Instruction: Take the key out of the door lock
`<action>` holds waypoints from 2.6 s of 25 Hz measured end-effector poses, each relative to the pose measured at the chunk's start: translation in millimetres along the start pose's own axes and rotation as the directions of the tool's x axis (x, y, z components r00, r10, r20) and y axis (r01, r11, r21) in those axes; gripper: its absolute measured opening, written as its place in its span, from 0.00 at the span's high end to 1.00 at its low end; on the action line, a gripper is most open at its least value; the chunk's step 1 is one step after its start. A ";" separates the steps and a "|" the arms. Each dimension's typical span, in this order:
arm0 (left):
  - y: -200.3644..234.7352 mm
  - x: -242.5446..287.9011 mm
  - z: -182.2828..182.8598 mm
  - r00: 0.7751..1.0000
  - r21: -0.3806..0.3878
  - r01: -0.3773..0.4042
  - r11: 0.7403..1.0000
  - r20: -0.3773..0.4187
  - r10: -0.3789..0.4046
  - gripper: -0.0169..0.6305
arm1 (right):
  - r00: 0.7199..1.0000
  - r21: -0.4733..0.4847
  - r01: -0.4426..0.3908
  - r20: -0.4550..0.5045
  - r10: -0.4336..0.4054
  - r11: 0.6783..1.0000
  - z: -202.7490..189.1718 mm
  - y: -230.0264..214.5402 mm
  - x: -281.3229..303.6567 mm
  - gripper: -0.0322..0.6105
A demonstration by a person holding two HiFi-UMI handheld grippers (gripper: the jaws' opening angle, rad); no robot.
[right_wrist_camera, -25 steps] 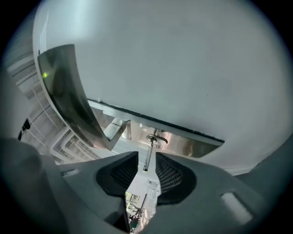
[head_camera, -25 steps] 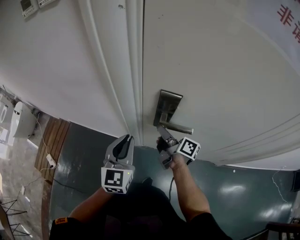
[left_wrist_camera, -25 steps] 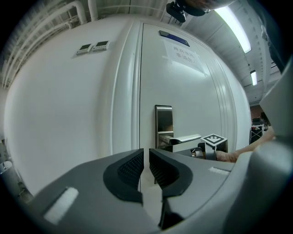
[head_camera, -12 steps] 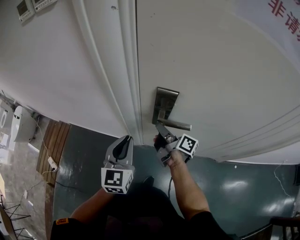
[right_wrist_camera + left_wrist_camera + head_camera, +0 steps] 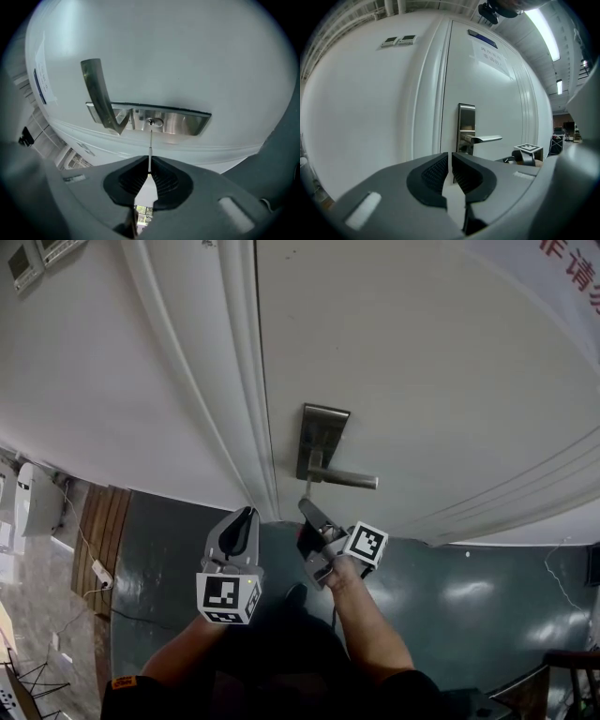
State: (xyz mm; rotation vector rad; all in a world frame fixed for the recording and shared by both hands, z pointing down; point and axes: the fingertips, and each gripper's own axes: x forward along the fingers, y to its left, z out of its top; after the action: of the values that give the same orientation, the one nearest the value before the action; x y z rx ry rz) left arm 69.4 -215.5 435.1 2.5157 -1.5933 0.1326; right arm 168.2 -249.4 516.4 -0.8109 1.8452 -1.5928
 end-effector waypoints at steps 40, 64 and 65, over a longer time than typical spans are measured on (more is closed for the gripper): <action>-12.0 -96.9 15.3 0.774 0.101 0.630 0.770 0.000 -0.633 0.95 | 0.578 -0.544 0.815 0.738 -0.349 0.200 -143.1 123.2 -106.1 0.93; -104.5 -385.4 8.5 0.712 0.144 0.692 0.707 0.024 -0.702 0.95 | 0.494 -0.474 0.869 0.823 -0.281 0.139 -377.0 198.1 -295.9 0.93; -101.7 -395.4 6.9 0.722 0.147 0.682 0.716 0.021 -0.692 0.95 | 0.494 -0.472 0.870 0.821 -0.288 0.144 -384.8 199.4 -300.2 0.93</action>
State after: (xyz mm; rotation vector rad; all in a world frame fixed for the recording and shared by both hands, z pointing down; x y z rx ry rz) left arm -8.1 177.5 356.1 3.0562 -0.5630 0.0437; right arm 60.9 248.0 378.7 -2.5530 1.8190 -0.3055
